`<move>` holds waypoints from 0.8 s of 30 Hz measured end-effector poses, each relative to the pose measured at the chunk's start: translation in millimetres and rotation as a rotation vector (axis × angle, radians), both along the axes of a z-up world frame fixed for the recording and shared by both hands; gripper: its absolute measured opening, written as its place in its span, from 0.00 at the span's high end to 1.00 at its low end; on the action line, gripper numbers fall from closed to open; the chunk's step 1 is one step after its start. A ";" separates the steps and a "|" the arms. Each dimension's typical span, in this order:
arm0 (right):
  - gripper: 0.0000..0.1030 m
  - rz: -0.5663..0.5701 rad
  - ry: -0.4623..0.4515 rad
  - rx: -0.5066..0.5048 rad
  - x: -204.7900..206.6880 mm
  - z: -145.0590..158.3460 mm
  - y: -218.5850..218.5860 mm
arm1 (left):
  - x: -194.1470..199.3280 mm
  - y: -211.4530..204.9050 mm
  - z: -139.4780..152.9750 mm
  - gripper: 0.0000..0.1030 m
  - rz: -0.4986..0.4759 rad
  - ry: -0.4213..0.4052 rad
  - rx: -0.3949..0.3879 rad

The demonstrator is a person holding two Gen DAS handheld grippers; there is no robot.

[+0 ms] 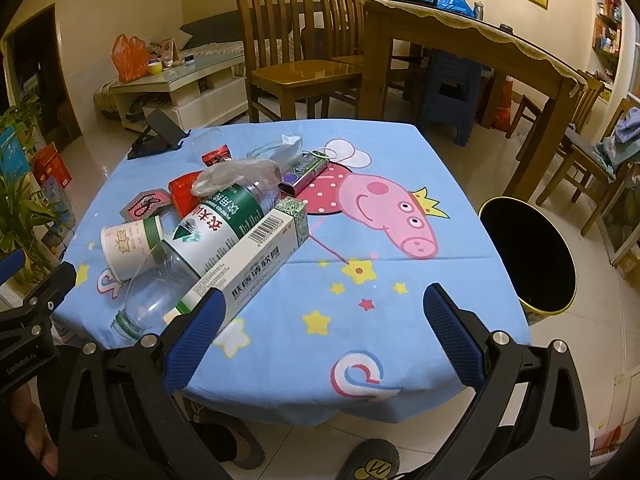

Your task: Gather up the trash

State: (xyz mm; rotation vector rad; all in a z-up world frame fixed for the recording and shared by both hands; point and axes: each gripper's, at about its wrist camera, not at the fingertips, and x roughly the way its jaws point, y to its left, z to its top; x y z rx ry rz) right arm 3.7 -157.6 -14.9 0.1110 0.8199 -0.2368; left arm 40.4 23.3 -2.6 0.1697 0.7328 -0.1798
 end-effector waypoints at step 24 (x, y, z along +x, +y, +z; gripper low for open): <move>0.05 0.043 -0.063 -0.001 28.7 -3.1 18.6 | 34.0 11.5 -9.0 0.06 0.017 0.005 -0.013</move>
